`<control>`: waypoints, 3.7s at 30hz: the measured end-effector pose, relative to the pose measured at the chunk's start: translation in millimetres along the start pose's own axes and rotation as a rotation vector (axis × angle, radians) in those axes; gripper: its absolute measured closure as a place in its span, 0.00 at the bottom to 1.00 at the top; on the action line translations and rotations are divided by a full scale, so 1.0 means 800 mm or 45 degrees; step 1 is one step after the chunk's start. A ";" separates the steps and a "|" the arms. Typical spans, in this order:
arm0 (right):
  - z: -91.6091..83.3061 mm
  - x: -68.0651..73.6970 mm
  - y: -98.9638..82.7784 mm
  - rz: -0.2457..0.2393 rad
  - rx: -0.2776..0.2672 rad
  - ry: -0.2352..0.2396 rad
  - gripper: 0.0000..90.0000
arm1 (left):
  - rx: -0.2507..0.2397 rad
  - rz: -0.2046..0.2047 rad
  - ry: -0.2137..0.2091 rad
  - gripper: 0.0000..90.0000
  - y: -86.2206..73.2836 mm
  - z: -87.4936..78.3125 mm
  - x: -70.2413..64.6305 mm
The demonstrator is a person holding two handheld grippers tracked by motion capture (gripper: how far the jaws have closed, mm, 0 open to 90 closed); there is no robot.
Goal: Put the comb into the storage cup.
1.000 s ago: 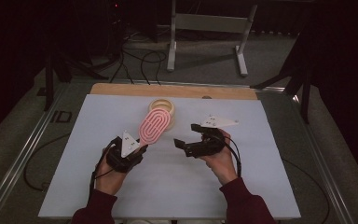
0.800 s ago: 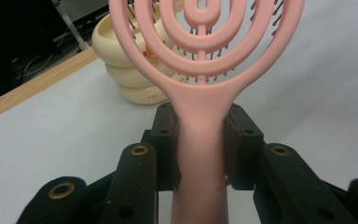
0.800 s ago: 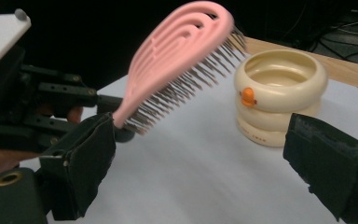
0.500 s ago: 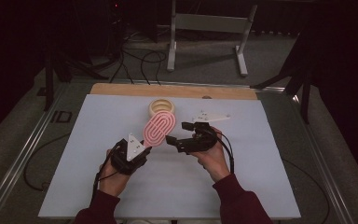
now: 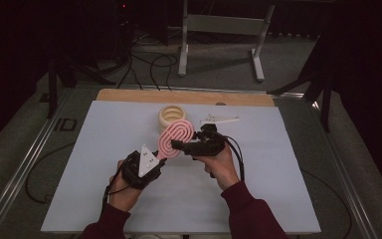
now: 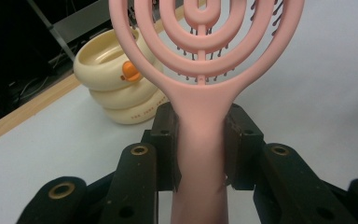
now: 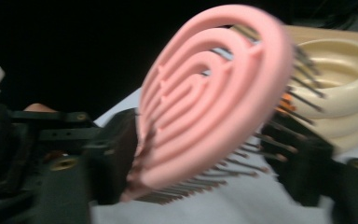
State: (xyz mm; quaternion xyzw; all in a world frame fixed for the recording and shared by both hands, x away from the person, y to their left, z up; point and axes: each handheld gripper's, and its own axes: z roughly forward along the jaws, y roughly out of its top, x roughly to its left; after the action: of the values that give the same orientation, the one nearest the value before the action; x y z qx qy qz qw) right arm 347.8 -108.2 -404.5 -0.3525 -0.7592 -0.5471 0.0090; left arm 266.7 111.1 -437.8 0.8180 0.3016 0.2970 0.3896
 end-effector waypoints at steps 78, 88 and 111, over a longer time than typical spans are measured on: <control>0.007 0.002 0.008 0.139 -0.053 0.163 0.71 | -0.206 -0.338 -0.003 0.00 -0.056 -0.051 0.055; 0.012 0.006 0.012 0.144 -0.067 0.171 0.71 | -0.202 -0.341 0.047 0.00 -0.088 -0.060 0.061; 0.000 0.003 0.027 0.164 -0.125 0.132 0.71 | -0.228 -0.391 0.079 0.00 -0.141 -0.077 0.066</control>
State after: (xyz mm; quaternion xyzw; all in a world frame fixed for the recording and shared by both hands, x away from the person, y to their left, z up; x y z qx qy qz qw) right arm 358.3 -103.6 -385.7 -0.3719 -0.7057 -0.5994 0.0664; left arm 227.0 235.5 -484.7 0.7148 0.4071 0.2848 0.4922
